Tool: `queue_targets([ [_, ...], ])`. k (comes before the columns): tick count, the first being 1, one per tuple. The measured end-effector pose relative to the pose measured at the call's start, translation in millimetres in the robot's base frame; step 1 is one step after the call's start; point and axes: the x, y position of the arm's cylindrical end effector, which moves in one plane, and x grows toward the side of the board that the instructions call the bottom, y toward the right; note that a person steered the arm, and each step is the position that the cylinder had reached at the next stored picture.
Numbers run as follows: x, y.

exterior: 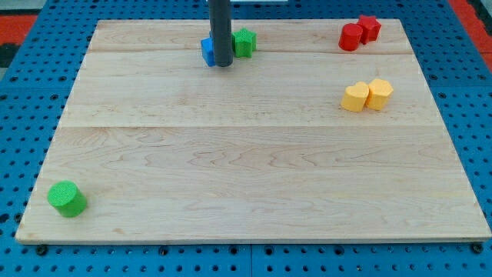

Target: Move the red star to the green star

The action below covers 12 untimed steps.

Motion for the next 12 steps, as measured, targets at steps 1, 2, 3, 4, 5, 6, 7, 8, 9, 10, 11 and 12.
queue_targets([
  [1, 0, 4],
  [2, 20, 55],
  [3, 15, 169],
  [4, -18, 275],
  [5, -74, 342],
  [6, -89, 318],
  [7, -88, 237],
  [8, -80, 163],
  [9, -76, 115],
  [10, -76, 170],
  [11, -49, 218],
  [12, -34, 185],
])
